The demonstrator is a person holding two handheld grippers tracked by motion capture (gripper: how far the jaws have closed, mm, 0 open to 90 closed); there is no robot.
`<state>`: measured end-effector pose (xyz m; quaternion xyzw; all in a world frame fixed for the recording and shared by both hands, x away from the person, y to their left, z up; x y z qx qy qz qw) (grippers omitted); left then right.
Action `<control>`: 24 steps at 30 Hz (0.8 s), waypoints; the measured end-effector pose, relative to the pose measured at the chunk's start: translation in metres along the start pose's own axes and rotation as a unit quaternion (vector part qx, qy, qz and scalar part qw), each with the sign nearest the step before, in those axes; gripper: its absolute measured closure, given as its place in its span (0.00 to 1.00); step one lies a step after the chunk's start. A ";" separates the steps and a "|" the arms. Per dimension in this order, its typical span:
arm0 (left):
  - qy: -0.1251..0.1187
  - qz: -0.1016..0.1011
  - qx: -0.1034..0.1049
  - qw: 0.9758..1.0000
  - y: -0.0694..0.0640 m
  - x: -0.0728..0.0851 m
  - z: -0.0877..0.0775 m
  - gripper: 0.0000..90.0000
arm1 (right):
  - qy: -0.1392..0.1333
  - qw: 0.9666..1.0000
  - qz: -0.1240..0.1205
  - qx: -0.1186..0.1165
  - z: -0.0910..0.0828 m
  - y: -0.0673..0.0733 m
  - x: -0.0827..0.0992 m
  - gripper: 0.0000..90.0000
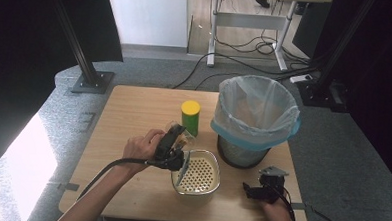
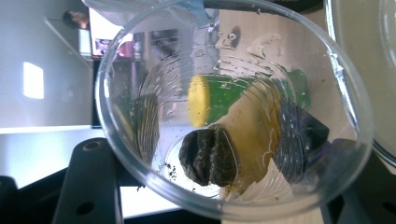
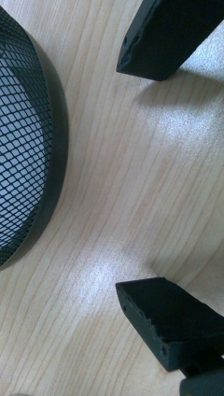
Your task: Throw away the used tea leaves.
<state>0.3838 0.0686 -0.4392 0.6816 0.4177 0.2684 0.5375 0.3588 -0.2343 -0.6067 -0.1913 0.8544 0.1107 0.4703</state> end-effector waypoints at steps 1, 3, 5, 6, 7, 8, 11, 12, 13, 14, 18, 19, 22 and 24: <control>0.001 0.005 -0.003 1.000 0.000 -0.001 0.000 0.42 | 0.000 1.000 0.000 0.000 0.000 0.000 0.000 0.00; -0.001 0.015 -0.009 1.000 -0.002 -0.002 0.000 0.42 | -0.001 1.000 0.000 0.000 0.000 0.000 0.000 0.00; -0.003 0.026 -0.016 1.000 -0.002 -0.003 0.000 0.42 | 0.000 1.000 0.001 0.000 0.000 0.000 0.000 0.00; -0.004 0.031 -0.020 0.999 -0.002 -0.004 0.000 0.42 | 0.000 1.000 0.001 0.000 0.000 0.000 0.000 0.00; -0.005 0.034 -0.022 0.999 -0.003 -0.004 0.000 0.42 | 0.000 1.000 0.001 0.000 0.000 0.000 0.000 0.00; -0.005 0.040 -0.026 0.999 -0.003 -0.005 -0.001 0.42 | 0.000 1.000 0.001 0.000 0.000 0.000 0.000 0.00; -0.006 0.061 -0.036 0.997 -0.004 -0.007 -0.001 0.42 | 0.000 1.000 0.001 0.000 0.000 0.000 0.000 0.00; -0.006 0.061 -0.036 0.997 -0.004 -0.007 -0.001 0.42 | 0.000 1.000 0.001 0.000 0.000 0.000 0.000 0.00; -0.005 0.066 -0.039 0.997 -0.005 -0.007 -0.001 0.42 | 0.000 1.000 0.001 -0.001 0.000 0.000 0.000 0.00; -0.005 0.072 -0.042 0.996 -0.005 -0.007 -0.001 0.42 | 0.000 1.000 0.001 0.000 0.000 0.000 0.000 0.00; -0.008 0.095 -0.053 0.994 -0.005 -0.010 -0.003 0.42 | 0.000 1.000 0.001 0.000 0.000 0.000 0.000 0.00; -0.009 0.101 -0.056 0.993 -0.005 -0.010 -0.003 0.42 | 0.000 1.000 0.001 0.000 0.000 0.000 0.000 0.00; -0.011 0.112 -0.062 0.992 -0.004 -0.011 -0.003 0.42 | 0.000 1.000 0.001 0.000 0.000 0.000 0.000 0.00; -0.012 0.119 -0.066 0.991 -0.004 -0.012 -0.003 0.42 | 0.000 1.000 0.001 -0.001 0.000 0.000 0.000 0.00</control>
Point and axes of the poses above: each handheld gripper's, and its own axes: z roughly forward along the jaws, x roughly out of its underside, y roughly to its left, the point moved 7 cm from there along z, roughly forward along the jaws, and after that the axes turned 12 degrees about -y, right-handed, at the moved point
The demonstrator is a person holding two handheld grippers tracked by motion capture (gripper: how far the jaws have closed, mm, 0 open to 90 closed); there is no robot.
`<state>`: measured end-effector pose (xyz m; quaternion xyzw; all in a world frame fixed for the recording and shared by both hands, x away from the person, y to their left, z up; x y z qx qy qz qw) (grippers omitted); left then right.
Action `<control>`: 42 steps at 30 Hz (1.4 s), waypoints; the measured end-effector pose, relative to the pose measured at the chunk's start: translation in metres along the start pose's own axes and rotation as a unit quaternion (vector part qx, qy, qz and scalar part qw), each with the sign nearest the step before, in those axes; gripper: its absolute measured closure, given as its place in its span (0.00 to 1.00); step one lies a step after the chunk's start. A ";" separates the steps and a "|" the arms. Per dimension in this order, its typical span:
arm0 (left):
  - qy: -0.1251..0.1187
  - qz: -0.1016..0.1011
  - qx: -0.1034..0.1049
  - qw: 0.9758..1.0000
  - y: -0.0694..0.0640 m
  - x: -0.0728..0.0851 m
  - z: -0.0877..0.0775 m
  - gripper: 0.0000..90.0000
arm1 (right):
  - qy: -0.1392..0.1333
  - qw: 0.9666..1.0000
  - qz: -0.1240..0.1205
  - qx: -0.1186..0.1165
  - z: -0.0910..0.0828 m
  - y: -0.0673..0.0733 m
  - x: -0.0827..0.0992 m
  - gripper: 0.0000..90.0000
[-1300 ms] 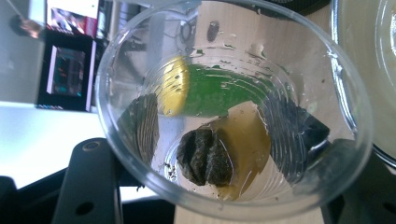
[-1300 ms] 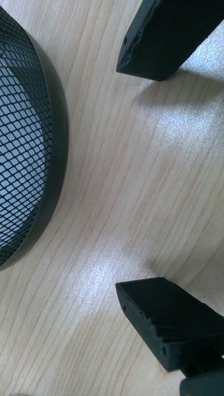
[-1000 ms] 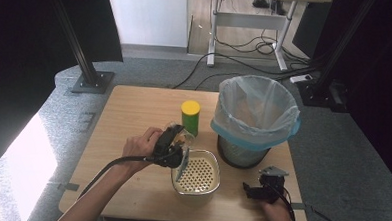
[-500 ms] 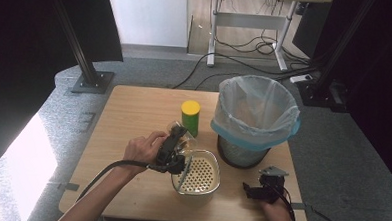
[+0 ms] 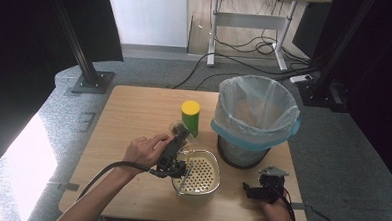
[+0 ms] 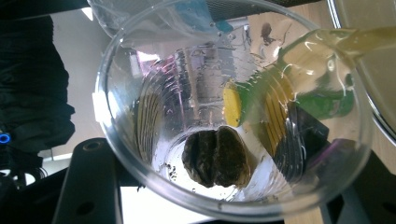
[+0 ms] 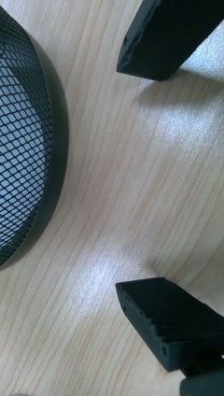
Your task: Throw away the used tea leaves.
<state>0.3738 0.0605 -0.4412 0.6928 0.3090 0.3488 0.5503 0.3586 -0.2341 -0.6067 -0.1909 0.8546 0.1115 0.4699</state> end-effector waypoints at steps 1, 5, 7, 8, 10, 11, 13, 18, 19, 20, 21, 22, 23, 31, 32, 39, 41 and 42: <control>0.000 0.006 -0.002 1.000 0.000 0.000 0.000 0.42 | 0.000 1.000 0.000 0.000 0.000 0.000 0.000 0.00; 0.002 0.030 -0.007 1.000 0.000 0.000 -0.002 0.42 | 0.000 1.000 0.000 0.000 0.000 0.000 0.000 0.00; 0.001 0.038 -0.010 0.999 0.000 -0.001 -0.002 0.42 | 0.000 1.000 0.000 0.000 0.000 0.000 0.000 0.00; 0.000 0.044 -0.014 0.999 0.000 -0.001 -0.002 0.42 | 0.000 1.000 0.000 0.000 0.000 0.000 0.000 0.00; 0.001 0.052 -0.017 0.999 0.001 -0.001 -0.003 0.42 | 0.000 1.000 0.000 0.000 0.000 0.000 0.000 0.00; 0.001 0.055 -0.019 0.998 0.003 -0.001 -0.003 0.42 | 0.000 1.000 0.000 0.000 0.000 0.000 0.000 0.00; 0.001 0.062 -0.024 0.998 0.004 -0.001 -0.003 0.42 | 0.000 1.000 0.000 0.000 0.000 0.000 0.000 0.00; 0.001 0.101 -0.040 0.994 0.008 -0.003 -0.005 0.42 | 0.000 1.000 0.000 0.000 0.000 0.000 0.000 0.00; 0.002 0.108 -0.042 0.993 0.008 -0.003 -0.006 0.42 | 0.000 1.000 0.000 0.000 0.000 0.000 0.000 0.00; 0.000 0.113 -0.046 0.993 0.009 -0.003 -0.006 0.42 | 0.000 1.000 0.000 0.000 0.000 0.000 0.000 0.00; -0.003 0.117 -0.050 0.992 0.010 -0.003 -0.006 0.42 | 0.000 1.000 -0.001 0.000 0.000 0.000 0.000 0.00; -0.006 0.121 -0.054 0.991 0.010 -0.003 -0.006 0.42 | 0.000 1.000 -0.001 0.000 0.000 0.000 0.000 0.00; -0.006 0.125 -0.056 0.991 0.010 -0.003 -0.007 0.42 | 0.000 1.000 -0.001 0.000 0.000 0.000 0.000 0.00; -0.002 0.177 -0.084 0.981 0.011 -0.006 -0.010 0.43 | 0.000 1.000 0.000 0.000 0.000 0.000 0.000 0.00; 0.001 0.183 -0.086 0.979 0.011 -0.006 -0.010 0.43 | 0.000 1.000 0.000 0.000 0.000 0.000 0.000 0.00; 0.001 0.179 -0.083 0.980 0.010 -0.006 -0.009 0.43 | 0.000 1.000 0.000 0.000 0.000 0.000 0.000 0.00; -0.005 0.174 -0.084 0.981 0.012 -0.009 -0.011 0.43 | 0.000 1.000 0.000 0.000 0.000 0.000 0.000 0.00; -0.005 0.174 -0.084 0.981 0.012 -0.009 -0.011 0.43 | 0.000 1.000 0.000 0.000 0.000 0.000 0.000 0.00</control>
Point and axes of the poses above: each handheld gripper's, and its own axes: z roughly forward along the jaws, x roughly out of its underside, y roughly to its left, the point moved 7 cm from there along z, roughly forward along the jaws, and after that the axes turned 12 degrees about -y, right-handed, at the moved point
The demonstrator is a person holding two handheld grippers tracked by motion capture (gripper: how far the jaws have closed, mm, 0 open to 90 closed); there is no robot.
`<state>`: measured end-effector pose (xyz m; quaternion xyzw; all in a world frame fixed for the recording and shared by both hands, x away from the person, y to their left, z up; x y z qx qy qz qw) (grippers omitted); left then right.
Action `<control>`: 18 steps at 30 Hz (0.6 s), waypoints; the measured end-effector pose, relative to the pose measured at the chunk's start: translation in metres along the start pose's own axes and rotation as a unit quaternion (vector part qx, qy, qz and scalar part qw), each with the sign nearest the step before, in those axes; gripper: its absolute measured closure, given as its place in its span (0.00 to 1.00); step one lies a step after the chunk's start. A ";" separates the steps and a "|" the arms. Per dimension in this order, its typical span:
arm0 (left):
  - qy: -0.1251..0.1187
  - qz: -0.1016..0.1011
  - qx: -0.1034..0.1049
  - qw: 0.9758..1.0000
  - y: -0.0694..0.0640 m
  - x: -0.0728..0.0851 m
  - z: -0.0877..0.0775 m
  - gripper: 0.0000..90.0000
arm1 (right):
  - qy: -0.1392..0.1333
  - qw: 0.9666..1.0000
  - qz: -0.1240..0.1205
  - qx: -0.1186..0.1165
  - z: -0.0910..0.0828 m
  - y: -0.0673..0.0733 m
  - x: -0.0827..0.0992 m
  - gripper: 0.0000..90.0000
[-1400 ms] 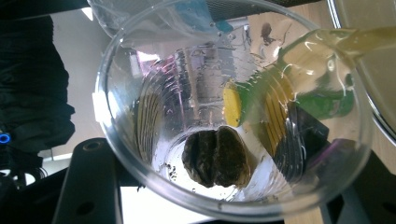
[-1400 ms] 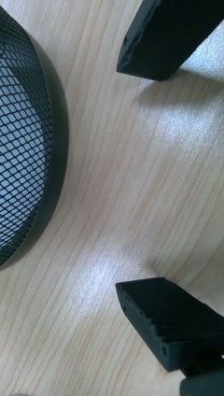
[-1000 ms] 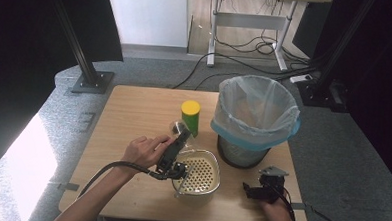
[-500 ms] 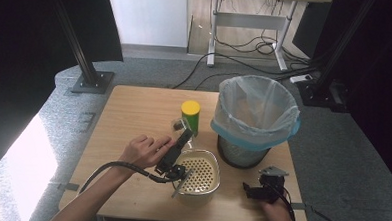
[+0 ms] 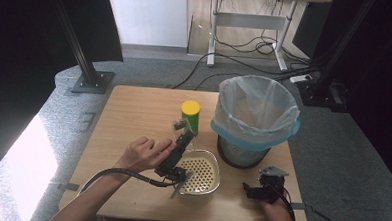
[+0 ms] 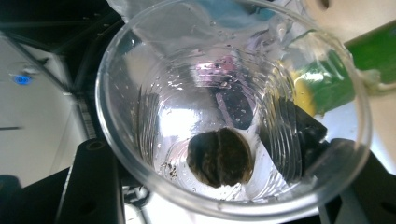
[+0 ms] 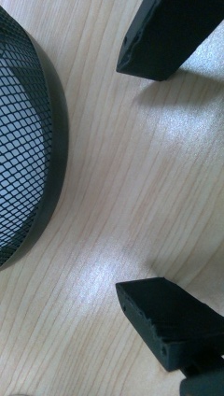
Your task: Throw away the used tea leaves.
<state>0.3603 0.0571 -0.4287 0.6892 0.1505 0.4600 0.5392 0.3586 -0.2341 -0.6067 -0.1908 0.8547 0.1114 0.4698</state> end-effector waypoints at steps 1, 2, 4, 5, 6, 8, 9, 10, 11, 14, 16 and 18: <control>0.005 0.011 -0.007 1.000 0.001 0.000 0.000 0.43 | 0.000 1.000 0.000 0.000 0.000 0.000 0.000 0.00; 0.007 0.018 -0.012 1.000 0.001 0.000 0.001 0.43 | 0.000 1.000 0.000 0.000 0.000 0.000 0.000 0.00; 0.007 0.016 -0.012 1.000 0.001 0.000 0.001 0.43 | 0.000 1.000 0.000 0.000 0.000 0.000 0.000 0.00; 0.009 0.019 -0.007 1.000 0.001 0.000 0.001 0.43 | 0.000 1.000 0.000 0.000 0.000 0.000 0.000 0.00; 0.008 0.020 -0.013 1.000 0.001 -0.001 0.001 0.43 | 0.000 1.000 0.000 0.000 0.000 0.000 0.000 0.00; 0.015 0.030 -0.010 0.999 0.001 -0.001 0.001 0.43 | 0.000 1.000 0.000 0.000 0.000 0.000 0.000 0.00; 0.003 0.014 -0.017 1.000 0.002 -0.001 0.002 0.43 | 0.000 1.000 0.000 0.000 0.000 0.000 0.000 0.00; 0.015 0.025 -0.008 1.000 0.001 0.000 0.003 0.44 | 0.000 1.000 -0.001 0.000 0.000 0.000 0.000 0.00; 0.016 0.034 -0.018 0.999 0.001 0.000 0.002 0.43 | 0.000 1.000 0.000 0.000 0.000 0.000 0.000 0.00; 0.011 0.027 -0.015 0.999 0.002 -0.002 0.002 0.44 | 0.000 1.000 0.000 0.000 0.000 0.000 0.000 0.00; 0.009 0.013 -0.009 1.000 0.000 -0.002 0.003 0.44 | 0.000 1.000 0.000 0.000 0.000 0.000 0.000 0.00; 0.010 0.011 -0.008 1.000 0.001 -0.001 0.004 0.44 | 0.000 1.000 0.000 0.000 0.000 0.000 0.000 0.00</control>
Point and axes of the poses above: each handheld gripper's, and its own axes: z roughly forward along the jaws, x roughly out of its underside, y roughly to its left, the point moved 7 cm from there along z, roughly forward along the jaws, and after that the axes turned 12 degrees about -y, right-handed, at the moved point
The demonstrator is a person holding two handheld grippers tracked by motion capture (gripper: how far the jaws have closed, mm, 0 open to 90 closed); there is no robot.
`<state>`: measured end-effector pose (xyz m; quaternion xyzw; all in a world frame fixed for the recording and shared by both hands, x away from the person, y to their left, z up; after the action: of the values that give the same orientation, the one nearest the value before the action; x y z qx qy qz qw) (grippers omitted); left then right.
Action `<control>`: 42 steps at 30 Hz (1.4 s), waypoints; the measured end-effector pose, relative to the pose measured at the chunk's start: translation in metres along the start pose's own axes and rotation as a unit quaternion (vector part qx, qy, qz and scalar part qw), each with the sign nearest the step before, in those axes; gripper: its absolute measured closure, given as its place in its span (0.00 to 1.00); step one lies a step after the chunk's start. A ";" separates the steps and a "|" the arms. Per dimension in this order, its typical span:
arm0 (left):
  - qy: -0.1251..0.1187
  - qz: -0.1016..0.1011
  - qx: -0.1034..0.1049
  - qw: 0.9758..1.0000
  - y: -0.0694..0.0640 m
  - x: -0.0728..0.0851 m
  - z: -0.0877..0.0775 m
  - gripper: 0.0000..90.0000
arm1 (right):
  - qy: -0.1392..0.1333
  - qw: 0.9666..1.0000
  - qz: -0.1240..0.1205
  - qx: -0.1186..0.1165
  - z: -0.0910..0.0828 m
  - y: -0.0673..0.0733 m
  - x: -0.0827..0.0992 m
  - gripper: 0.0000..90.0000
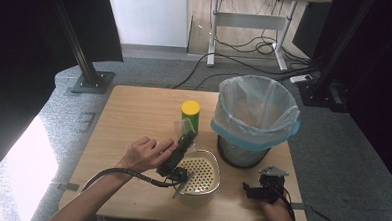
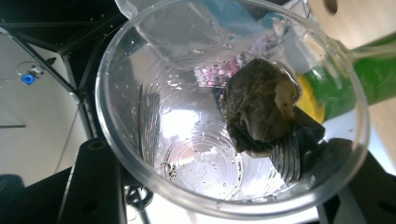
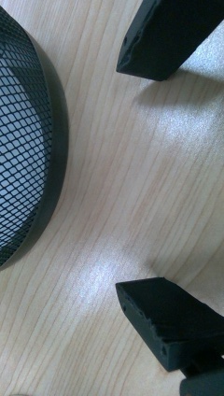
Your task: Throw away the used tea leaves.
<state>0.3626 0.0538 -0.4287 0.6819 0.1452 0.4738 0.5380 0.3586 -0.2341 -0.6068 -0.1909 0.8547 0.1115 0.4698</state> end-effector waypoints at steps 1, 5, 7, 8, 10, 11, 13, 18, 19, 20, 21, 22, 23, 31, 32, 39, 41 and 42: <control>0.001 0.002 -0.010 1.000 0.001 0.000 -0.001 0.44 | 0.000 1.000 0.000 0.000 0.000 0.000 0.000 0.00; -0.008 -0.017 -0.001 1.000 0.002 0.000 -0.002 0.45 | 0.000 1.000 0.000 0.000 0.000 0.000 0.000 0.00; 0.005 0.006 -0.007 1.000 -0.001 0.001 -0.001 0.45 | 0.000 1.000 0.000 0.000 0.000 0.000 0.000 0.00; 0.001 -0.002 0.000 1.000 -0.002 0.000 -0.001 0.45 | 0.000 1.000 0.000 0.000 0.000 0.000 0.000 0.00; -0.005 -0.004 -0.007 1.000 -0.001 -0.002 -0.002 0.45 | 0.000 1.000 0.000 0.000 0.000 0.000 0.000 0.00; 0.002 0.006 -0.007 1.000 0.000 -0.002 -0.002 0.45 | 0.000 1.000 0.000 0.000 0.000 0.000 0.000 0.00; 0.002 -0.006 0.004 1.000 -0.003 -0.001 0.000 0.45 | 0.000 1.000 0.000 0.000 0.000 0.000 0.000 0.00; -0.009 -0.009 0.001 1.000 -0.004 -0.005 -0.001 0.45 | 0.000 1.000 0.000 0.000 0.000 0.000 0.000 0.00; 0.007 0.019 -0.004 1.000 -0.004 -0.004 -0.002 0.45 | 0.000 1.000 0.000 0.000 0.000 0.000 0.000 0.00; 0.003 0.018 -0.019 1.000 -0.002 -0.005 -0.003 0.45 | 0.000 1.000 0.000 0.000 0.000 0.000 0.000 0.00; -0.011 -0.016 -0.005 1.000 -0.002 -0.005 -0.002 0.45 | 0.000 1.000 0.000 0.000 0.000 0.000 0.000 0.00; 0.004 -0.001 -0.010 1.000 -0.002 -0.004 -0.002 0.45 | 0.000 1.000 0.000 0.000 0.000 0.000 0.000 0.00; -0.002 -0.007 -0.009 1.000 -0.002 -0.004 -0.002 0.45 | 0.000 1.000 0.000 0.000 0.000 0.000 0.000 0.00; -0.011 -0.010 -0.024 1.000 -0.002 -0.005 -0.006 0.46 | 0.000 1.000 0.000 0.000 0.000 0.000 0.000 0.00; -0.012 -0.016 -0.008 1.000 -0.004 -0.005 -0.005 0.46 | 0.000 1.000 0.000 0.000 0.000 0.000 0.000 0.00; -0.010 -0.110 0.026 0.994 0.001 -0.002 -0.003 0.45 | 0.000 1.000 -0.001 0.000 0.000 0.000 0.000 0.00; -0.019 -0.157 0.045 0.986 0.003 -0.001 -0.002 0.45 | 0.000 1.000 0.001 0.000 0.000 0.000 0.000 0.00; -0.020 -0.180 0.052 0.982 0.004 0.000 -0.002 0.45 | 0.000 1.000 0.000 0.000 0.000 0.000 0.000 0.00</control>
<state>0.3599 0.0539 -0.4251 0.6807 0.2792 0.3473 0.5814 0.3586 -0.2341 -0.6067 -0.1911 0.8546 0.1114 0.4698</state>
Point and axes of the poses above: each handheld gripper's, and its own axes: z roughly forward along the jaws, x roughly out of its underside, y roughly to its left, the point moved 7 cm from there along z, roughly forward along the jaws, and after that the axes turned 12 degrees about -y, right-handed, at the moved point
